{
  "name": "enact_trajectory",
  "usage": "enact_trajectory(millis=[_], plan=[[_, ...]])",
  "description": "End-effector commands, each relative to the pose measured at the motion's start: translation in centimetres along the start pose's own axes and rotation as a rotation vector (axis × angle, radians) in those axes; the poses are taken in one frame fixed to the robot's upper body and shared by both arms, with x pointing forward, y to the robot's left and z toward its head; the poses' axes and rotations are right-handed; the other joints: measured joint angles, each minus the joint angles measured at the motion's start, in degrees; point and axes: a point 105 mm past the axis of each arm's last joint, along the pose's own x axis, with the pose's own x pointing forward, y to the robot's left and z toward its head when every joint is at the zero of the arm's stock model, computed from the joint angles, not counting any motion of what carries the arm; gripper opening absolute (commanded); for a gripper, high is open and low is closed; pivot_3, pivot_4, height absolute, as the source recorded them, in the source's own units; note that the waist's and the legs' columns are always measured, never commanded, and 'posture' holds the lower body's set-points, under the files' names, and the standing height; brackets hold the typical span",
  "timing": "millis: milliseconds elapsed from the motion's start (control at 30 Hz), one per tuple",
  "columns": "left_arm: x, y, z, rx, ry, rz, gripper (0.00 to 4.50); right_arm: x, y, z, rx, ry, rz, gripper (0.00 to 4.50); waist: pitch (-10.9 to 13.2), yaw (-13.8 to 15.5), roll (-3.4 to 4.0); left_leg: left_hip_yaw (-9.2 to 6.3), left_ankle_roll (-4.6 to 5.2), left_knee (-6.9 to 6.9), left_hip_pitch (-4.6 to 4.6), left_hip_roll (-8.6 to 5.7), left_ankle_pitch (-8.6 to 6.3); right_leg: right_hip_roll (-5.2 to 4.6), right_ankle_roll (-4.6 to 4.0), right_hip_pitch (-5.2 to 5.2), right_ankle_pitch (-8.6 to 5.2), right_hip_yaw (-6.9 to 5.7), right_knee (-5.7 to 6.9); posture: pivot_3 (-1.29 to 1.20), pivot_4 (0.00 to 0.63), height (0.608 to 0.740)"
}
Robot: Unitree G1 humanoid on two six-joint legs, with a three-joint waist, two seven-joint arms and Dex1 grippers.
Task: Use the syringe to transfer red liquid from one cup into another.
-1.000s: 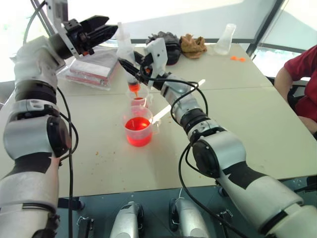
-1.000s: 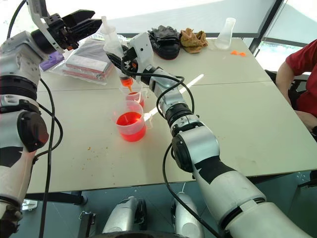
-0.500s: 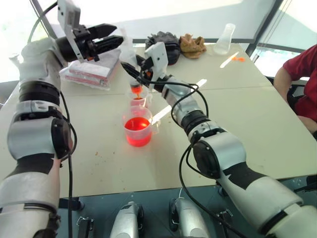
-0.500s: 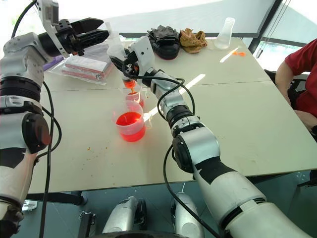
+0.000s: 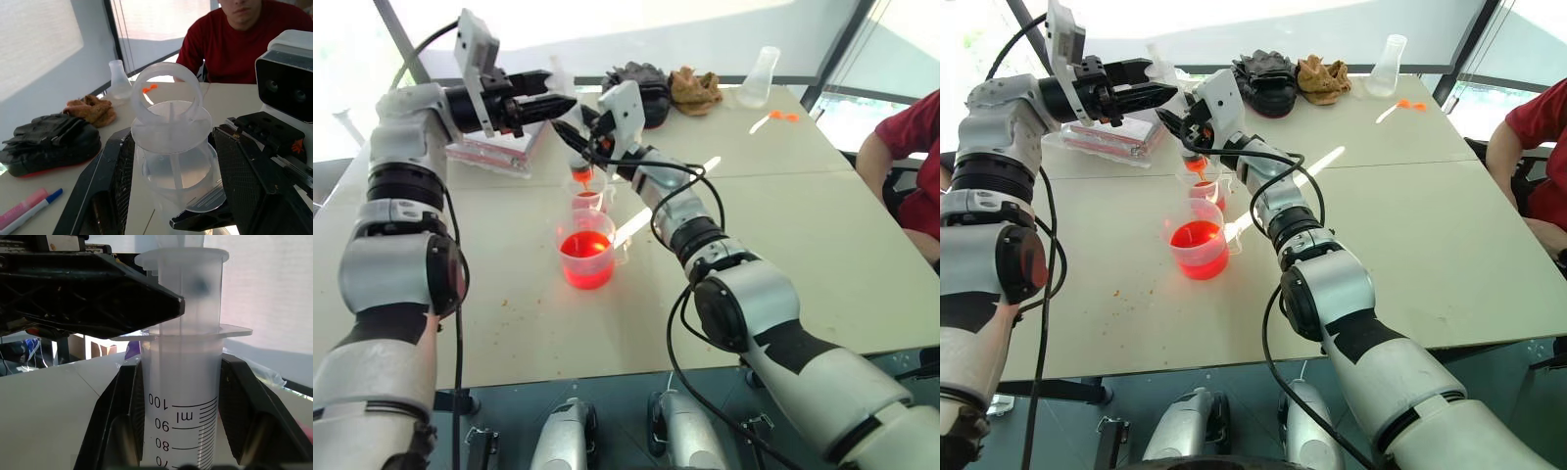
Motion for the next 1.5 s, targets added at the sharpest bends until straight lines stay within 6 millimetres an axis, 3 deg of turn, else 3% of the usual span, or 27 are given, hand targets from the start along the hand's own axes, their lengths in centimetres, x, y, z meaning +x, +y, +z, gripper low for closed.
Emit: enact_trajectory(millis=[33,300,500,1200,1500], plan=[[-0.5,0.5,1.7,0.004,-0.054,0.023,2.58,0.9,0.1,3.1,-0.054,-0.098,0.016,1.51,0.0,0.0,0.00,0.00,0.00,0.00,0.00,0.00,0.00,0.00,0.00,0.00,0.00,0.00,0.00,0.00,0.150,0.740],[-3.3,0.7,3.2,-0.018,-0.066,-0.010,2.58,0.5,-0.3,2.5,-0.041,-0.081,-0.004,1.51,0.0,-0.2,0.00,0.00,0.00,0.00,0.00,0.01,0.00,0.01,0.00,-0.01,0.00,0.00,0.01,0.00,0.150,0.740],[-4.9,1.7,4.4,-0.027,-0.120,0.071,2.58,0.6,-0.2,2.4,-0.033,-0.079,-0.001,1.51,0.0,0.1,0.00,-0.03,0.00,0.01,0.01,0.00,0.00,0.00,0.00,0.02,0.00,0.00,0.01,0.00,0.150,0.740],[0.3,1.8,3.0,0.035,-0.091,0.124,2.58,0.9,1.7,1.6,-0.075,-0.070,0.065,1.51,0.0,0.0,0.00,-0.01,-0.01,0.02,0.01,-0.01,0.01,0.00,0.00,0.02,0.00,0.00,0.01,0.00,0.150,0.740],[0.8,-0.1,0.3,0.052,0.101,-0.040,2.58,1.2,1.9,2.0,-0.083,-0.083,0.065,1.51,0.0,0.0,0.00,0.01,-0.01,0.02,0.01,-0.01,0.01,0.01,0.00,0.01,0.00,0.00,0.02,0.00,0.150,0.740]])
